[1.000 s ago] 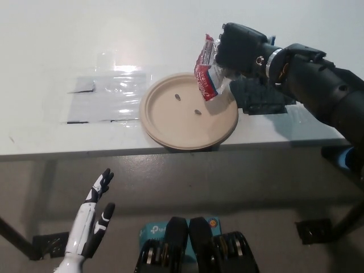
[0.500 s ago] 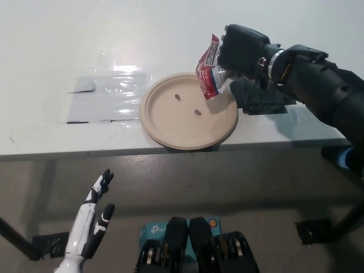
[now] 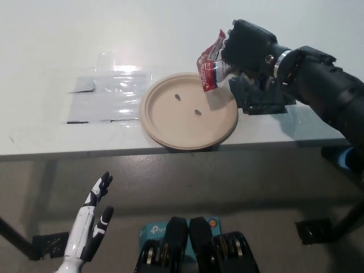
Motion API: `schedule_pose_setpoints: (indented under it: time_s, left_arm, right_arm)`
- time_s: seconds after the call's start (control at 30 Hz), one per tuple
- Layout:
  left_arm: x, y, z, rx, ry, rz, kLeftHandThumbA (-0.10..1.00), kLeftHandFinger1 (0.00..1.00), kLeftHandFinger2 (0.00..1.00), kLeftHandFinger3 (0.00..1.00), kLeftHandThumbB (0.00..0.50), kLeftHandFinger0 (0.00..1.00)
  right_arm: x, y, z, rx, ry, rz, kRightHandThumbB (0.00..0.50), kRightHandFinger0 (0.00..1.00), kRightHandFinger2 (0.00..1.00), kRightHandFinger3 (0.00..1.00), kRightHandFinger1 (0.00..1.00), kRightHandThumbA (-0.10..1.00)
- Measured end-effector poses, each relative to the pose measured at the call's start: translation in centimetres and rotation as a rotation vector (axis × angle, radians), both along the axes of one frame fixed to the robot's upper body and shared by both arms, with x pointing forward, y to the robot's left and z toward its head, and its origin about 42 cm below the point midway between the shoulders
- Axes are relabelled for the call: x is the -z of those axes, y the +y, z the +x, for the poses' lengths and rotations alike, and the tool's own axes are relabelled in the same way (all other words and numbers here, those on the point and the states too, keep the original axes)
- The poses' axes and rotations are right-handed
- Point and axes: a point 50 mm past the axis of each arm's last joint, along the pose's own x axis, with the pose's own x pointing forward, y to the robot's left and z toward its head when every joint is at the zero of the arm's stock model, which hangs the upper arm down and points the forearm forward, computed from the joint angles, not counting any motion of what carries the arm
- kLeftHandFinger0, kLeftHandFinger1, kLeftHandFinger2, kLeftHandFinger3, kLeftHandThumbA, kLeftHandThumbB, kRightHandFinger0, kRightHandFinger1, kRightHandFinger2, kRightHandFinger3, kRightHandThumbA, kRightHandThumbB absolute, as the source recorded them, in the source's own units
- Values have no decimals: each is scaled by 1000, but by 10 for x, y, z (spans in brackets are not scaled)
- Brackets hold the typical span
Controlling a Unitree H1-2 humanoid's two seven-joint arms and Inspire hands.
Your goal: The robot picks up a small bag of sunflower seeds on the right hand side and take it to the empty plate on the left hand side then pours some sunflower seeds on to the plate.
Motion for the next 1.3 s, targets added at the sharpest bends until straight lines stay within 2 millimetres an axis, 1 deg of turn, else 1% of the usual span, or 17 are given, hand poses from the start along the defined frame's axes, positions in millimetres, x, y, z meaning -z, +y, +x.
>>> schedule_pose_setpoints:
  time_s: [0.03, 0.07, 0.1, 0.27, 0.33, 0.4, 0.47, 0.53, 0.57, 0.6, 0.67, 0.77, 0.8, 0.97, 1.07, 1.2, 1.3]
  left_arm:
    - [0, 0, 0, 0, 1, 0, 1000, 1000, 1000, 1000, 321, 1000]
    - [1, 0, -1, -1, 2, -1, 1000, 1000, 1000, 1000, 306, 1000]
    - [2, 0, -1, -2, 6, -2, 1000, 1000, 1000, 1000, 299, 1000]
    - [5, 1, -3, -5, 17, -1, 1000, 1000, 1000, 1000, 317, 1000]
    - [5, 1, -4, -7, 19, -1, 1000, 1000, 1000, 1000, 310, 1000]
    - [6, 2, -5, -9, 20, -1, 1000, 1000, 1000, 1000, 311, 1000]
    - [7, 3, -7, -13, 24, -1, 1000, 1000, 1000, 1000, 309, 1000]
    - [8, 4, -9, -16, 27, -1, 1000, 1000, 1000, 1000, 311, 1000]
    - [9, 4, -9, -17, 28, -1, 1000, 1000, 1000, 1000, 310, 1000]
    - [9, 4, -10, -18, 29, -2, 1000, 1000, 1000, 1000, 311, 1000]
    - [10, 4, -11, -25, 27, -4, 1000, 1000, 1000, 1000, 314, 1000]
    - [11, 6, -12, -34, 24, -6, 1000, 1000, 1000, 1000, 323, 1000]
    - [11, 6, -13, -37, 25, -7, 1000, 1000, 1000, 1000, 326, 1000]
    - [12, 7, -15, -49, 26, -11, 1000, 1000, 1000, 1000, 335, 1000]
    - [13, 7, -15, -53, 28, -13, 1000, 1000, 1000, 1000, 341, 1000]
    - [14, 8, -15, -55, 29, -14, 1000, 1000, 1000, 1000, 344, 1000]
    - [14, 8, -15, -56, 29, -14, 1000, 1000, 1000, 1000, 343, 1000]
  right_arm:
    - [0, -1, 0, 8, 5, 30, 269, 0, 407, 90, 50, -100]
    - [0, -2, 0, 18, 13, 66, 250, 0, 624, 95, 129, -100]
    - [1, -5, 1, 34, 30, 138, 220, 0, 730, 161, 209, -100]
    - [7, -15, 0, 89, 86, 369, 199, 0, 918, 241, 392, -100]
    - [12, -21, 0, 116, 108, 446, 173, 0, 999, 480, 496, -100]
    - [18, -28, 0, 151, 131, 522, 172, 0, 955, 749, 496, -100]
    - [24, -38, -1, 186, 155, 605, 176, 0, 872, 798, 449, -100]
    - [27, -45, -1, 209, 166, 664, 200, 0, 689, 557, 321, -100]
    - [28, -49, -1, 219, 169, 692, 241, 0, 661, 601, 290, -100]
    - [27, -52, -1, 227, 170, 716, 233, 0, 502, 654, 220, -100]
    - [26, -57, -1, 237, 170, 753, 232, 0, 349, 604, 126, -100]
    - [27, -62, -1, 253, 175, 781, 191, 0, 175, 271, 4, -100]
    - [28, -63, -1, 258, 176, 787, 180, 0, 183, 214, 15, -100]
    - [31, -69, -2, 275, 179, 807, 163, 0, 430, 303, 71, -100]
    - [34, -73, -3, 280, 178, 818, 166, 0, 819, 561, 272, -100]
    - [41, -75, -5, 284, 182, 829, 160, 0, 894, 765, 458, -100]
    - [45, -75, -6, 286, 186, 841, 180, 0, 843, 750, 416, -100]
